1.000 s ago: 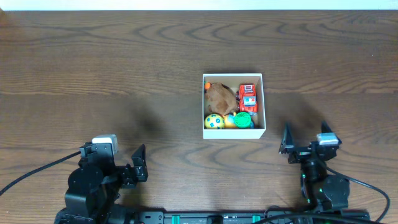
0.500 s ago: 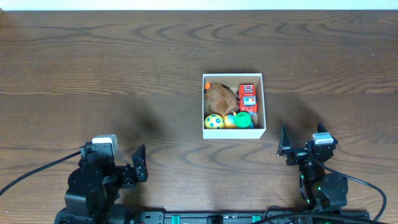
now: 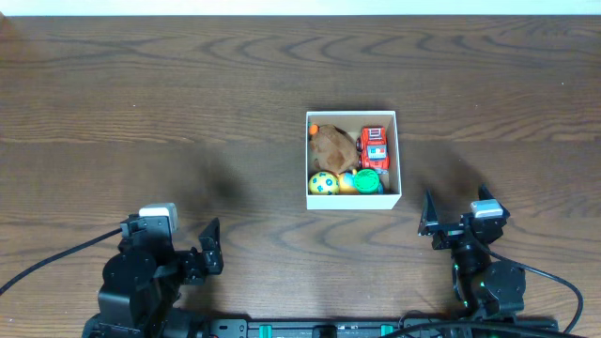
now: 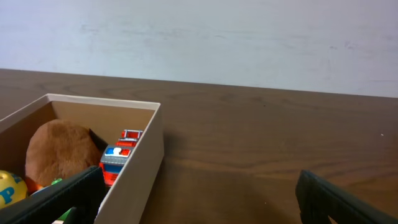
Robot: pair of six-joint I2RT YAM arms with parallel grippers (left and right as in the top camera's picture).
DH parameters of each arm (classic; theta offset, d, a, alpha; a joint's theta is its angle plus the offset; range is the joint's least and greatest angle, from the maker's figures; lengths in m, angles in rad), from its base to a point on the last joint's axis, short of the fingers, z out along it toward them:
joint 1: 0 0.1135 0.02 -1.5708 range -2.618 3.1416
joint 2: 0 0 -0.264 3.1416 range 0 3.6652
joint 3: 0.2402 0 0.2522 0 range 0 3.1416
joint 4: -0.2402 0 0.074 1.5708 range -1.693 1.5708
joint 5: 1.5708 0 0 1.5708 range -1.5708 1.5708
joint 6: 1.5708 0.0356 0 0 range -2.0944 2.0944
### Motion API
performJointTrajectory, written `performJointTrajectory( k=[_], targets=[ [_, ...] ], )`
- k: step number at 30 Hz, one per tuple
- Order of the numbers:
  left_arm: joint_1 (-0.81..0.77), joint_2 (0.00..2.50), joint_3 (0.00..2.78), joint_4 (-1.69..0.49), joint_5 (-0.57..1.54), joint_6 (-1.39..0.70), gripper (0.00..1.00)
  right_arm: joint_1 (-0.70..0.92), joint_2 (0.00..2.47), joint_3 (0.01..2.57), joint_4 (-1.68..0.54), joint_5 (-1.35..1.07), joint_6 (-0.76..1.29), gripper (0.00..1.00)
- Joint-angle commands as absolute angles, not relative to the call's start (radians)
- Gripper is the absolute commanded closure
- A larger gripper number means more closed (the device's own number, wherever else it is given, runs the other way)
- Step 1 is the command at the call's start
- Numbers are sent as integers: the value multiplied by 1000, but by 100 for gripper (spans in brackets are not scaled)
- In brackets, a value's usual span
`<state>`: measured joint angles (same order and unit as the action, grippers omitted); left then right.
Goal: Pack container
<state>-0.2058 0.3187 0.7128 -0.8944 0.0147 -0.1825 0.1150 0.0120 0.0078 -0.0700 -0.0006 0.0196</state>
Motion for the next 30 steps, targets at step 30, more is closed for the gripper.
performJointTrajectory(
  k=[30],
  targets=[
    [-43, 2, 4, -73, -23, 105, 2, 112, 6, 6, -73, -8, 6, 1]
  ],
)
